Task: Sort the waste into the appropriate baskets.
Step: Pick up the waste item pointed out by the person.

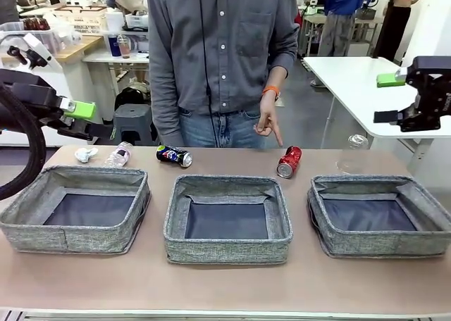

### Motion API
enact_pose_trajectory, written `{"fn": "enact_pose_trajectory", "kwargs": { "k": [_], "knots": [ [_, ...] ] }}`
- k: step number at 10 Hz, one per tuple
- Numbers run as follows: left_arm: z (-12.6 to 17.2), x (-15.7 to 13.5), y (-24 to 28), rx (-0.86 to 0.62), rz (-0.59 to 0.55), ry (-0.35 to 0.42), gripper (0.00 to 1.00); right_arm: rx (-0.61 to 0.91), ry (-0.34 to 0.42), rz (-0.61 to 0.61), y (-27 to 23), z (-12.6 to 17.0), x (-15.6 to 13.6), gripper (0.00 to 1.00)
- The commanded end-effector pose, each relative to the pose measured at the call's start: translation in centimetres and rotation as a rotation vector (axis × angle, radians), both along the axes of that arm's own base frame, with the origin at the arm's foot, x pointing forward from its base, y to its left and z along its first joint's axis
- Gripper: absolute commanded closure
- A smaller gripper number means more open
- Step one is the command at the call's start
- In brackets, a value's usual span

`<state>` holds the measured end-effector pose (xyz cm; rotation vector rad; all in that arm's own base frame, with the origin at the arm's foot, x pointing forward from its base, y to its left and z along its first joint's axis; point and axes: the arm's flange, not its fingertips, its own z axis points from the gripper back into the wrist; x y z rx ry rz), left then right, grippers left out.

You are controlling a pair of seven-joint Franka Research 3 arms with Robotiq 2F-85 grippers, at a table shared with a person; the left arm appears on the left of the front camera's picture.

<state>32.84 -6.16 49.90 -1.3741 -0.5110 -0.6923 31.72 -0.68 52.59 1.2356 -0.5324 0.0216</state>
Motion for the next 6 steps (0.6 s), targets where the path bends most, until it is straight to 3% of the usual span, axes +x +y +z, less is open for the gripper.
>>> {"fn": "enact_pose_trajectory", "kwargs": {
  "k": [1,5,6],
  "knots": [
    [-0.1,0.1,-0.2,-0.026,-0.002,-0.023,0.00,0.017,-0.015,0.001,0.2,0.2,0.5,0.00],
    [-0.1,0.1,-0.2,-0.026,-0.002,-0.023,0.00,0.000,0.001,0.000,0.0,0.0,0.0,0.00],
    [-0.1,0.1,-0.2,-0.026,-0.002,-0.023,0.00,0.020,0.119,-0.116,0.6,-0.1,1.4,0.00]
  ]
}}
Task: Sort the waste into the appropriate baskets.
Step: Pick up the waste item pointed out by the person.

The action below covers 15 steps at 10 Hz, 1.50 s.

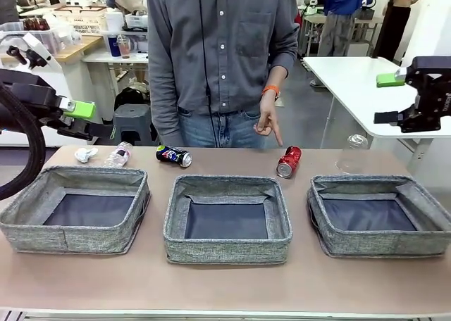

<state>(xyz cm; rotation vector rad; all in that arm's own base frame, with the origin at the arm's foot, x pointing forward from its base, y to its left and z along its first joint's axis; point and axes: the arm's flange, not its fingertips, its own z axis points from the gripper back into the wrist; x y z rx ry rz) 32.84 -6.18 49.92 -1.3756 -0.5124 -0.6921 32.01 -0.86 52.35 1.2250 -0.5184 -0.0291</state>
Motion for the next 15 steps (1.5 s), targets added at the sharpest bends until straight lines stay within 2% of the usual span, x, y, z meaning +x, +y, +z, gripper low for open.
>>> {"fn": "enact_pose_trajectory", "kwargs": {
  "k": [1,4,7,10,12,13,14,15],
  "knots": [
    [-0.1,0.1,-0.2,-0.024,-0.002,-0.022,0.00,-0.020,0.176,-0.225,2.2,0.2,3.7,0.00],
    [-0.1,0.1,-0.2,-0.024,-0.002,-0.022,0.00,-0.144,0.322,-0.386,4.0,-1.1,9.6,0.00],
    [-0.1,0.1,-0.2,-0.024,-0.002,-0.022,0.00,-0.333,0.431,-0.432,6.8,-3.3,15.5,0.00],
    [-0.1,0.1,-0.2,-0.024,-0.002,-0.022,0.00,-0.490,0.515,-0.341,9.0,-4.9,20.6,0.00],
    [-0.1,0.1,-0.2,-0.024,-0.002,-0.022,0.00,-0.625,0.579,-0.298,10.8,-6.4,22.9,0.00],
    [-0.1,0.1,-0.2,-0.024,-0.002,-0.022,0.00,-0.751,0.545,-0.278,12.2,-7.6,23.5,0.00],
    [-0.1,0.1,-0.2,-0.024,-0.002,-0.022,0.00,-0.940,0.518,-0.176,13.6,-9.1,23.6,0.00],
    [-0.1,0.1,-0.2,-0.024,-0.002,-0.022,0.00,-0.971,0.507,-0.154,14.5,-9.8,23.7,0.00]
  ]
}}
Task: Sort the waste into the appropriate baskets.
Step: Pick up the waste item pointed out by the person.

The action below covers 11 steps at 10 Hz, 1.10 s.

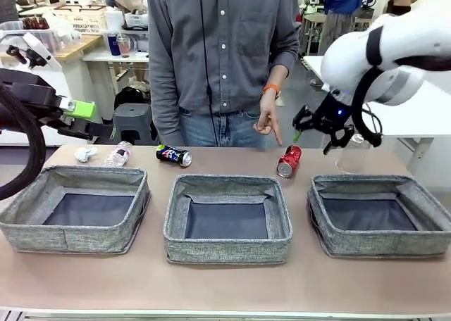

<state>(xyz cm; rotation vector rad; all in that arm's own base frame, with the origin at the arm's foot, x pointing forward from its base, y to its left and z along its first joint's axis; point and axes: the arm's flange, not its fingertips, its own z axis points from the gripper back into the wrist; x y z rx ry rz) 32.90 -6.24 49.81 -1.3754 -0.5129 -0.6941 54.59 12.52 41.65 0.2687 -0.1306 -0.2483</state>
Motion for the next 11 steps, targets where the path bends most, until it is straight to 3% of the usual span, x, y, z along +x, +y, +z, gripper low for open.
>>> {"fn": "enact_pose_trajectory", "kwargs": {
  "k": [1,2,4,5,8,11],
  "knots": [
    [0.0,0.0,-0.1,-0.024,-0.001,-0.021,0.00,-0.041,-0.055,0.025,1.6,0.6,1.3,0.00],
    [0.0,0.0,-0.1,-0.024,-0.001,-0.021,0.00,0.000,0.000,0.000,0.0,0.0,0.0,0.00],
    [0.0,0.0,-0.1,-0.024,-0.001,-0.021,0.00,-0.042,-0.002,0.050,1.3,-0.5,0.2,0.00],
    [0.0,0.0,-0.1,-0.024,-0.001,-0.021,0.00,-0.121,0.056,0.037,3.0,-1.7,1.5,0.00],
    [0.0,0.0,-0.1,-0.024,-0.001,-0.021,0.00,-0.090,0.012,-0.011,3.2,-3.6,5.8,0.00],
    [0.0,0.0,-0.1,-0.024,-0.001,-0.021,0.00,-0.118,0.027,-0.043,3.5,-5.7,8.6,0.00]
  ]
}}
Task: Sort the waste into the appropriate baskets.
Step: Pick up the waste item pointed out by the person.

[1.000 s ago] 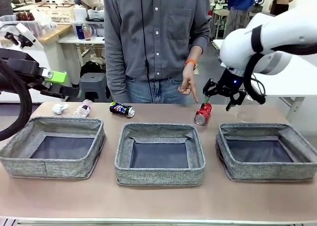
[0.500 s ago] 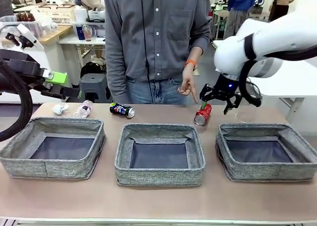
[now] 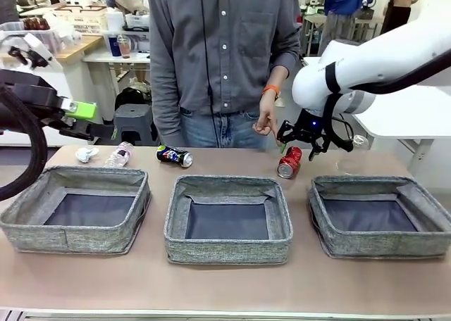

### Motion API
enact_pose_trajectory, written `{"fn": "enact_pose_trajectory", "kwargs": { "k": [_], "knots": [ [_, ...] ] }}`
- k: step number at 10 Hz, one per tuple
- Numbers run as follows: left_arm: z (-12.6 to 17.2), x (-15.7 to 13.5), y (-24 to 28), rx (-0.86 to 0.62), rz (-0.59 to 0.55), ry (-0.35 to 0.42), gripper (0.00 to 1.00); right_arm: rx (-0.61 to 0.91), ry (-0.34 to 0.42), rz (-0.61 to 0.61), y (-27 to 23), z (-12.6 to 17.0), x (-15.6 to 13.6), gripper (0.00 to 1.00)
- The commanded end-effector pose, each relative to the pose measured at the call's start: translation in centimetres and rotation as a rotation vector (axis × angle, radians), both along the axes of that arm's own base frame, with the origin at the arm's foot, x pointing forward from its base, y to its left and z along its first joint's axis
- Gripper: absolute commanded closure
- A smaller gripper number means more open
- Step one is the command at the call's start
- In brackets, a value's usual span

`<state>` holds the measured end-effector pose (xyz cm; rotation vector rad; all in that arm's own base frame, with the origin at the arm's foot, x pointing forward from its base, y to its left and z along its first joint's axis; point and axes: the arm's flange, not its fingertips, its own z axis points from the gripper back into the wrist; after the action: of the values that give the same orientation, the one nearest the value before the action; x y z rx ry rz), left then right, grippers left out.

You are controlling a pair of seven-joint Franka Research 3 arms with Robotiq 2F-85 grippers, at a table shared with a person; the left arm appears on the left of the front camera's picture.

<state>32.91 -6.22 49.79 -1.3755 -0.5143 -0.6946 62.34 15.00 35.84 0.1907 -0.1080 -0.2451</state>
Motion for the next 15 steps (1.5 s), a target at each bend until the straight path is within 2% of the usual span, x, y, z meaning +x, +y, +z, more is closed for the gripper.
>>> {"fn": "enact_pose_trajectory", "kwargs": {
  "k": [1,5,9,10,11,12,13,14,15],
  "knots": [
    [0.0,0.0,-0.2,-0.023,-0.002,-0.019,0.00,-0.040,-0.002,-0.051,1.1,-0.6,1.6,0.00],
    [0.0,0.0,-0.2,-0.023,-0.002,-0.019,0.00,-0.054,0.094,-0.076,1.1,-3.2,3.6,0.00],
    [0.0,0.0,-0.2,-0.023,-0.002,-0.019,0.00,-0.048,0.144,-0.063,1.4,-3.7,3.9,0.00],
    [0.0,0.0,-0.2,-0.023,-0.002,-0.019,0.00,-0.050,0.164,-0.066,1.4,-3.6,3.9,0.58],
    [0.0,0.0,-0.2,-0.023,-0.002,-0.019,0.00,-0.045,0.166,-0.063,1.4,-3.6,4.0,0.58],
    [0.0,0.0,-0.2,-0.023,-0.002,-0.019,0.00,-0.039,0.169,-0.059,1.4,-3.6,4.0,1.00],
    [0.0,0.0,-0.2,-0.023,-0.002,-0.019,0.00,-0.042,0.170,-0.057,1.4,-3.6,4.1,0.63],
    [0.0,0.0,-0.2,-0.023,-0.002,-0.019,0.00,-0.046,0.168,-0.062,1.4,-3.7,4.1,1.00],
    [0.0,0.0,-0.2,-0.023,-0.002,-0.019,0.00,-0.047,0.167,-0.063,1.3,-3.7,4.1,1.00]
  ]
}}
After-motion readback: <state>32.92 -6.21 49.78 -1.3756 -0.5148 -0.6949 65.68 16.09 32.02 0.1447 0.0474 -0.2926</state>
